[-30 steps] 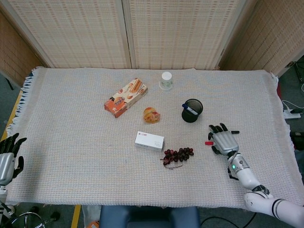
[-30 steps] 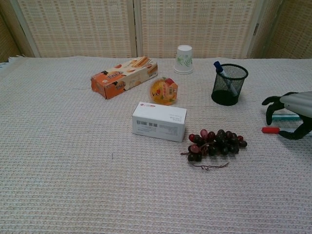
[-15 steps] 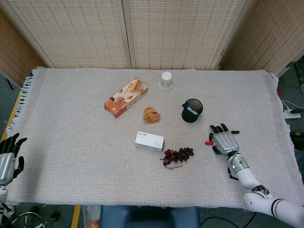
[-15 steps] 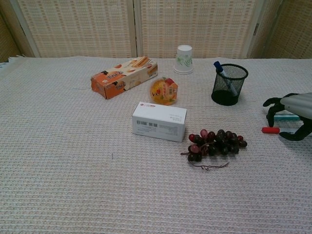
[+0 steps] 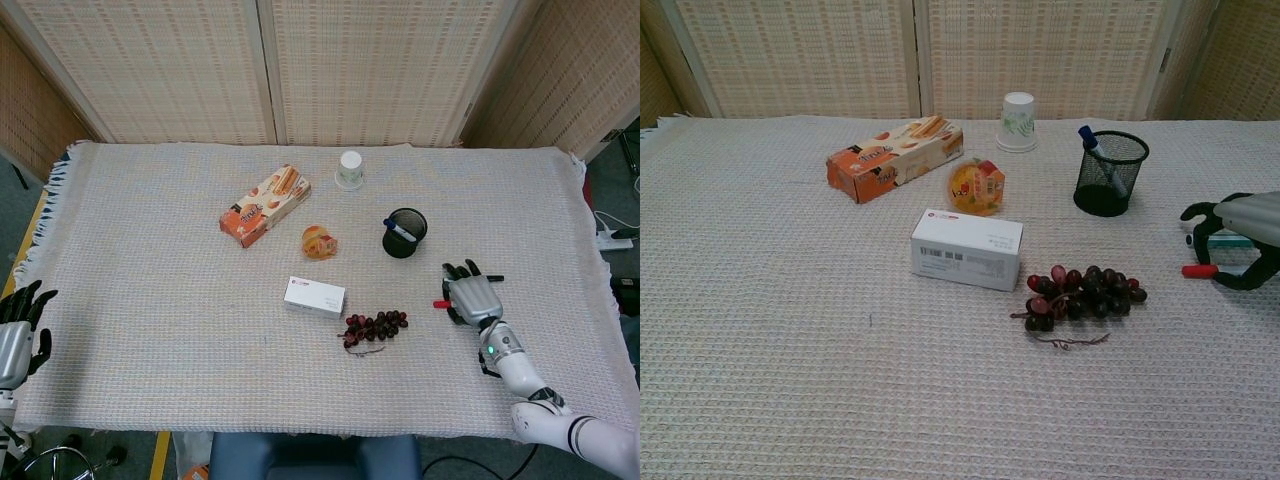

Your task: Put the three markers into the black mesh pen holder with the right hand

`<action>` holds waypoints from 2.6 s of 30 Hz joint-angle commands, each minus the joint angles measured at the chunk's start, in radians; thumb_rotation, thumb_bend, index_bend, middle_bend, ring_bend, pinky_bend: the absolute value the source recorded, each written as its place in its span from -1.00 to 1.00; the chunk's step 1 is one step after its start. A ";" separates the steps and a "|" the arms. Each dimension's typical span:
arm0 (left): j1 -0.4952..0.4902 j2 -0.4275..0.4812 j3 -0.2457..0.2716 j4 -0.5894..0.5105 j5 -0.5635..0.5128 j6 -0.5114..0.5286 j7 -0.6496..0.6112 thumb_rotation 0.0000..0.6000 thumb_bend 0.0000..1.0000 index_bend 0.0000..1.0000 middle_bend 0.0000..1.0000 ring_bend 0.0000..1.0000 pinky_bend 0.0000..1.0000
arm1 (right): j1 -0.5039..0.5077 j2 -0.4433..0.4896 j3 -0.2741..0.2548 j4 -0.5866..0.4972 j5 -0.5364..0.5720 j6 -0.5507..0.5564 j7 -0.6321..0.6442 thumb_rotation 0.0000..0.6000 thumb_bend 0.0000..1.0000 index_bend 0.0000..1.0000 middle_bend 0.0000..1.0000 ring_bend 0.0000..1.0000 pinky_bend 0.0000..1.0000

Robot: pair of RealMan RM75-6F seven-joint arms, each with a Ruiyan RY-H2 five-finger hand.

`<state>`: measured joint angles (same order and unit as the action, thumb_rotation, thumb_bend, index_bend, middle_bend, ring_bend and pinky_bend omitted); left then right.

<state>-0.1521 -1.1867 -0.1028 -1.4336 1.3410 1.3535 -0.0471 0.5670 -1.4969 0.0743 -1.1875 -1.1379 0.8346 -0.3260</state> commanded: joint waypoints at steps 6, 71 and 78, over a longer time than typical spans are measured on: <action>0.001 -0.002 0.001 0.003 -0.001 -0.001 -0.003 1.00 0.22 -0.67 -1.00 -1.00 -0.89 | -0.006 0.027 0.021 -0.040 -0.041 0.045 0.069 1.00 -0.24 0.14 -0.87 -0.70 -0.98; 0.000 -0.006 -0.006 0.023 -0.018 -0.012 -0.017 1.00 0.22 -0.68 -1.00 -1.00 -0.89 | 0.318 -0.052 0.139 0.442 -0.252 -0.171 1.197 1.00 -0.52 -0.63 -0.87 -0.83 -1.00; 0.001 -0.005 -0.007 0.020 -0.015 -0.008 -0.018 1.00 0.22 -0.68 -1.00 -1.00 -0.89 | 0.102 0.178 0.092 -0.016 -0.324 0.239 0.841 1.00 -0.51 -0.59 -0.87 -0.83 -1.00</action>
<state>-0.1511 -1.1918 -0.1096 -1.4133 1.3262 1.3454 -0.0657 0.8065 -1.4592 0.2012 -0.9564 -1.4224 0.8590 0.7527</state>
